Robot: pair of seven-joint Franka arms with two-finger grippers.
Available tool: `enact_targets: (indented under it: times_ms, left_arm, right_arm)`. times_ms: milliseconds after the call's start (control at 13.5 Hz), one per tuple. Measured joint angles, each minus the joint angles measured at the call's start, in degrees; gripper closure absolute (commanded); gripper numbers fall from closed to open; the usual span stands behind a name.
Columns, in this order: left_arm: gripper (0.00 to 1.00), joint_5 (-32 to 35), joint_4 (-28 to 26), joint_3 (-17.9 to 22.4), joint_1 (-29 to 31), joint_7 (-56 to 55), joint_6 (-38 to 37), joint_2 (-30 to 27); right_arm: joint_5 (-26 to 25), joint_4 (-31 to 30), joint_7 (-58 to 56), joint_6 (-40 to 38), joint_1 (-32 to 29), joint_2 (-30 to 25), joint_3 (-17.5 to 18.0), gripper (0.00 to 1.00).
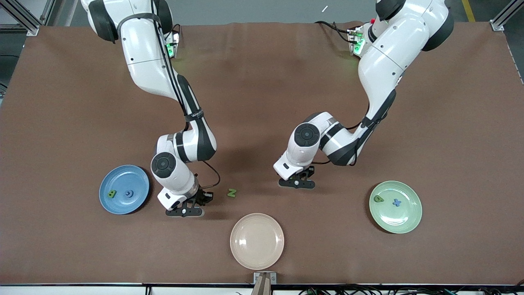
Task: Sort uppercase to blue plate, lowercase to green plate
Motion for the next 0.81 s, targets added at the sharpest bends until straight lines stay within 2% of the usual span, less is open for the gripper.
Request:
enact_targets:
  times_ms: [148,296,444,593,741,815]
  left_arm:
    - [0.47,0.00,0.25,2.11,-2.33,0.00,0.00,0.36]
    - [0.54,0.00,0.38,2.70,-3.25,0.00,0.00,0.80]
    - [0.65,0.00,0.48,2.73,-3.33,0.00,0.00,0.91]
    - [0.83,0.00,0.66,2.72,-3.33,0.00,0.00,0.90]
    - [0.94,0.00,0.77,2.78,-3.28,0.00,0.00,0.91]
    - [0.95,0.00,0.90,2.88,-3.20,0.00,0.00,0.91]
  right_arm:
    - [-0.03,0.42,-0.18,-3.46,-0.18,-0.47,-1.68,1.00]
    - [-0.05,2.36,-2.48,-9.88,-0.32,-0.58,-5.32,1.00]
    - [-0.02,4.67,-7.50,-16.36,-0.61,-0.89,-9.69,1.00]
    - [0.04,5.38,-14.26,-19.54,-1.14,-1.07,-13.60,1.00]
    - [0.09,5.32,-20.03,-20.75,-3.10,-1.06,-15.52,1.00]
    - [0.10,5.22,-22.81,-20.88,-4.83,-1.04,-15.69,1.00]
